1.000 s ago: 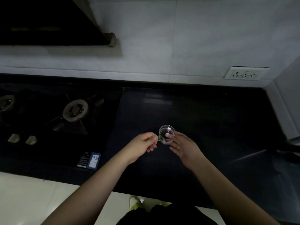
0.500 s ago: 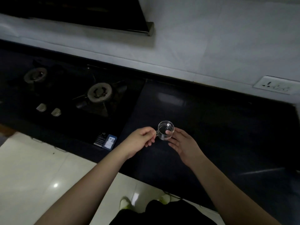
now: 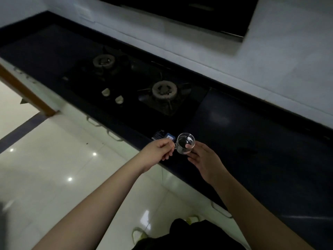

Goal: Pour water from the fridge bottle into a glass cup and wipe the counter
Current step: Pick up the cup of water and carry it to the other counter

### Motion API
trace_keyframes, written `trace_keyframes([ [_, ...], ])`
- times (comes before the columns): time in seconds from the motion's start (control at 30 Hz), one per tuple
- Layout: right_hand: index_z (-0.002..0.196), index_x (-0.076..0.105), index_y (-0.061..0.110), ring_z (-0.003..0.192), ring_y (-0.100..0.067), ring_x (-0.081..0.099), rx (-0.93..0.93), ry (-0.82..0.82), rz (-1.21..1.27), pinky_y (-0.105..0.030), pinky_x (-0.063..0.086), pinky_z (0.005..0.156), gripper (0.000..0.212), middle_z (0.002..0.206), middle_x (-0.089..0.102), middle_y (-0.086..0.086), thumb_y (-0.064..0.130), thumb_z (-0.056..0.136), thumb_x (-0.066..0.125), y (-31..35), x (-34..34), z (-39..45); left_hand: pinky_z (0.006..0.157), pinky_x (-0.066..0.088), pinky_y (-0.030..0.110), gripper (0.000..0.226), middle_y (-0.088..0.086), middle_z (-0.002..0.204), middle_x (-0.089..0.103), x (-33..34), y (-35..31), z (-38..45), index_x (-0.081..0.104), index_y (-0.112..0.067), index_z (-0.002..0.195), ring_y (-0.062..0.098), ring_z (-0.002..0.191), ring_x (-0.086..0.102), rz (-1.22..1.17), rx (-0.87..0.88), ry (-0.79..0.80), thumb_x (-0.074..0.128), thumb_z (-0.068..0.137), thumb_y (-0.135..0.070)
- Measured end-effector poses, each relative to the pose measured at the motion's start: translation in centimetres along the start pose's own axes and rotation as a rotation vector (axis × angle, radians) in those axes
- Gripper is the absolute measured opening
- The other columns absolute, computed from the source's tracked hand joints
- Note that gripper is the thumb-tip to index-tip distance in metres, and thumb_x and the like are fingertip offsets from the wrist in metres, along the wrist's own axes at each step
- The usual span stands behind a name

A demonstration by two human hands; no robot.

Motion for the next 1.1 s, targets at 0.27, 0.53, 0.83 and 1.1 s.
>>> trace_keyframes([
  [0.27, 0.121, 0.063, 0.018, 0.103, -0.017, 0.067, 0.030, 0.129, -0.150, -0.029, 0.051, 0.081, 0.026, 0.114, 0.071, -0.005, 0.023, 0.097, 0.054, -4.8, 11.8, -1.7, 0.058, 0.040, 0.016, 0.029, -0.008, 0.063, 0.059, -10.0, 2.7, -9.8, 0.059, -0.008, 0.078, 0.005, 0.056, 0.049, 0.025, -0.018, -0.172, 0.045, 0.102, -0.013],
  [0.53, 0.119, 0.062, 0.015, 0.103, -0.021, 0.067, 0.042, 0.279, -0.222, -0.030, 0.051, 0.082, 0.024, 0.113, 0.071, -0.006, 0.021, 0.096, 0.058, -9.2, 24.2, -4.6, 0.060, 0.041, 0.022, 0.024, 0.000, 0.071, 0.062, -19.1, 7.7, -19.6, 0.061, -0.009, 0.080, 0.012, 0.063, 0.051, -0.065, -0.098, -0.362, 0.047, 0.099, -0.012],
  [0.83, 0.122, 0.061, 0.012, 0.104, -0.021, 0.067, 0.072, 0.454, -0.327, -0.028, 0.052, 0.080, 0.027, 0.114, 0.070, -0.008, 0.021, 0.096, 0.057, -11.9, 33.9, -6.3, 0.060, 0.042, 0.020, 0.023, 0.004, 0.075, 0.060, -25.3, 10.3, -26.9, 0.059, -0.009, 0.080, 0.014, 0.062, 0.049, -0.157, -0.163, -0.572, 0.047, 0.100, -0.014],
  [1.1, 0.113, 0.064, 0.017, 0.097, -0.018, 0.069, 0.064, 0.527, -0.397, -0.029, 0.053, 0.080, 0.019, 0.107, 0.072, -0.006, 0.019, 0.094, 0.060, -12.5, 39.7, -4.2, 0.062, 0.043, 0.024, 0.027, -0.002, 0.074, 0.062, -30.0, 11.8, -28.2, 0.061, -0.013, 0.080, 0.012, 0.067, 0.054, -0.159, -0.201, -0.663, 0.047, 0.102, -0.021],
])
Point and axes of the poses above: each hand's wrist, its own z-axis towards the middle knuckle, its own x-axis out of the palm, y = z × x, the point moved 5 cm from there along z, towards the middle knuckle
